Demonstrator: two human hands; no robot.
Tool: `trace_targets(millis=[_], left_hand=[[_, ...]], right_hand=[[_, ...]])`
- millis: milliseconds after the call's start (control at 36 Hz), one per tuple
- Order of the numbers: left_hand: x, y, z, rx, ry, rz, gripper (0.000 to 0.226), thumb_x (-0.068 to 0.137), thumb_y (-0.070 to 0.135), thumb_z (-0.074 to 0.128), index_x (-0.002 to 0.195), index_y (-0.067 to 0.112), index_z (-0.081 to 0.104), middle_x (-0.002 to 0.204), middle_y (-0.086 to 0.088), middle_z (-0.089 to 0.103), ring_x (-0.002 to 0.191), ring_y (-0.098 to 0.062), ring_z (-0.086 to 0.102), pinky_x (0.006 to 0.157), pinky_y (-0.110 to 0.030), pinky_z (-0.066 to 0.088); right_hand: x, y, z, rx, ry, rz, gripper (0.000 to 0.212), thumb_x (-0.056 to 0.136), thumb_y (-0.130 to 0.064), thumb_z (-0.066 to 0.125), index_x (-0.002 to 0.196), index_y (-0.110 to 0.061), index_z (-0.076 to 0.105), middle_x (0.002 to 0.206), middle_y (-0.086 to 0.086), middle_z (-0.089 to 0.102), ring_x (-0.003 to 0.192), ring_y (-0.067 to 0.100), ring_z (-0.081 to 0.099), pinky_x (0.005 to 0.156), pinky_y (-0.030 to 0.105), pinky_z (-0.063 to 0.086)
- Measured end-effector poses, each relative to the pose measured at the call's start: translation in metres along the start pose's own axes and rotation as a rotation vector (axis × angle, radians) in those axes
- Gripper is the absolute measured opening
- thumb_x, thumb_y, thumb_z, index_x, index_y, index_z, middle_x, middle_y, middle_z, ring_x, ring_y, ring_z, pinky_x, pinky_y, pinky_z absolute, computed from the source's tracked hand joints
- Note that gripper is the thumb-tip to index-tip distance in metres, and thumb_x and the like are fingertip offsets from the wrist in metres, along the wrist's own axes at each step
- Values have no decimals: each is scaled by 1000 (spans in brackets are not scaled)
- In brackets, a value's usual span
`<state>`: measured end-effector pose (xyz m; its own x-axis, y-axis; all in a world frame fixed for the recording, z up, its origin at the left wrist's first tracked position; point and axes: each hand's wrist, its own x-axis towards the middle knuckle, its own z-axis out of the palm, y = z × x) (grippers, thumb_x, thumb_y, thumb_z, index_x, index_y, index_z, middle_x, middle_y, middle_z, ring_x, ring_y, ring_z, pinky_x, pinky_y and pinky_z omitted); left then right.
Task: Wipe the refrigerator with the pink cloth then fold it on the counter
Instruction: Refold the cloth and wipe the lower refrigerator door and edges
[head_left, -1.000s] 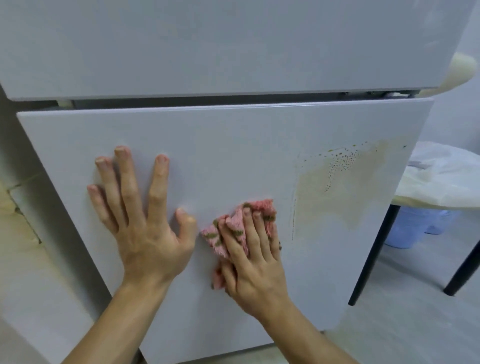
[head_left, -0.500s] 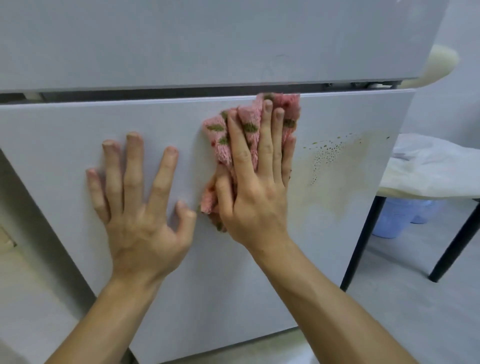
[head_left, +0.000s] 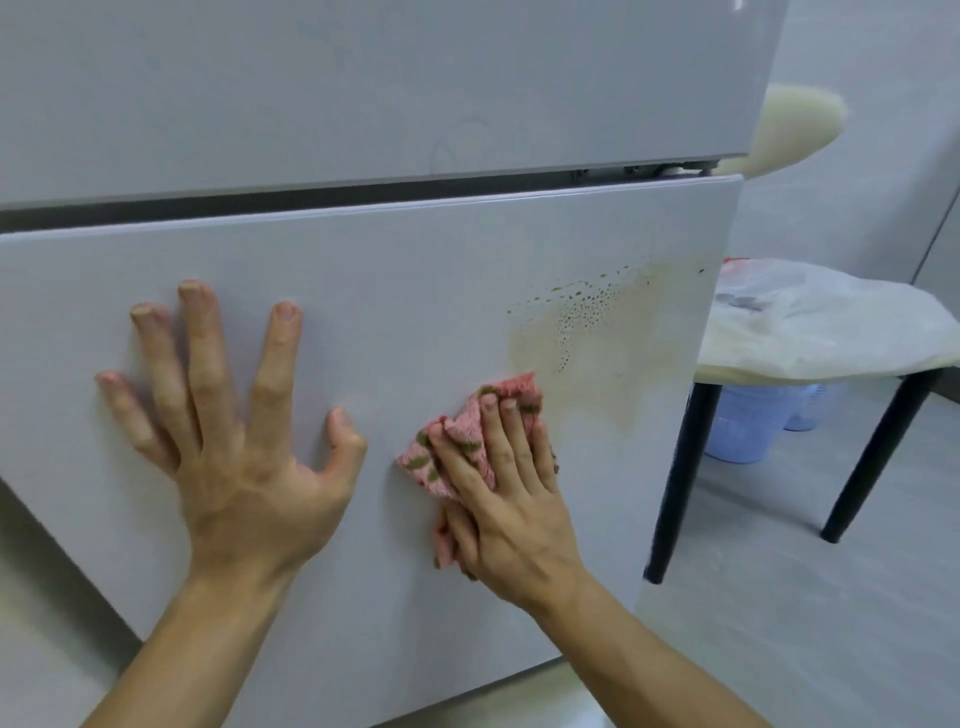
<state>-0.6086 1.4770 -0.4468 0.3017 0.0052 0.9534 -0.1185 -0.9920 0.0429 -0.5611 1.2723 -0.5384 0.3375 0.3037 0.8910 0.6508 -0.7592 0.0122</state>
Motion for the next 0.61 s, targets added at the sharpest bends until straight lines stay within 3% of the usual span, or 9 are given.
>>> trace_targets(millis=[56, 194, 278, 417, 611], left_hand=[[-1, 1, 2, -17, 6, -17, 68, 99, 41, 49, 162, 19, 36, 169, -29, 22, 155, -53, 16, 116, -82, 15], [1, 5, 3, -47, -4, -36, 65, 101, 43, 39, 164, 27, 31, 168, -29, 21, 151, -61, 22, 109, -84, 25], [4, 11, 5, -50, 8, 11, 67, 98, 30, 43, 164, 27, 31, 168, -28, 24, 153, -56, 18, 110, -85, 23], [4, 18, 7, -32, 9, 8, 74, 90, 20, 51, 163, 20, 37, 169, -28, 24, 155, -53, 16, 112, -85, 15], [6, 21, 8, 16, 10, 7, 74, 94, 38, 58, 163, 20, 37, 169, -27, 21, 155, -54, 14, 119, -77, 7]], right_hand=[[33, -2, -12, 50, 79, 40, 61, 109, -28, 42, 165, -29, 19, 173, 18, 7, 162, 34, 9, 132, 50, 8], [117, -11, -50, 155, 238, 131, 63, 94, -19, 50, 157, -19, 43, 169, 27, 21, 161, 40, 11, 131, 57, 12], [118, -8, -48, 187, 299, 141, 64, 91, -12, 56, 154, -17, 49, 168, 25, 26, 161, 36, 15, 131, 55, 14], [50, 7, -11, 105, 254, 129, 68, 97, -25, 54, 161, -26, 31, 171, 16, 18, 162, 33, 14, 130, 52, 12], [-22, 29, 7, 19, 81, 32, 85, 93, -34, 59, 167, -36, 16, 177, 3, 2, 163, 26, 9, 132, 47, 5]])
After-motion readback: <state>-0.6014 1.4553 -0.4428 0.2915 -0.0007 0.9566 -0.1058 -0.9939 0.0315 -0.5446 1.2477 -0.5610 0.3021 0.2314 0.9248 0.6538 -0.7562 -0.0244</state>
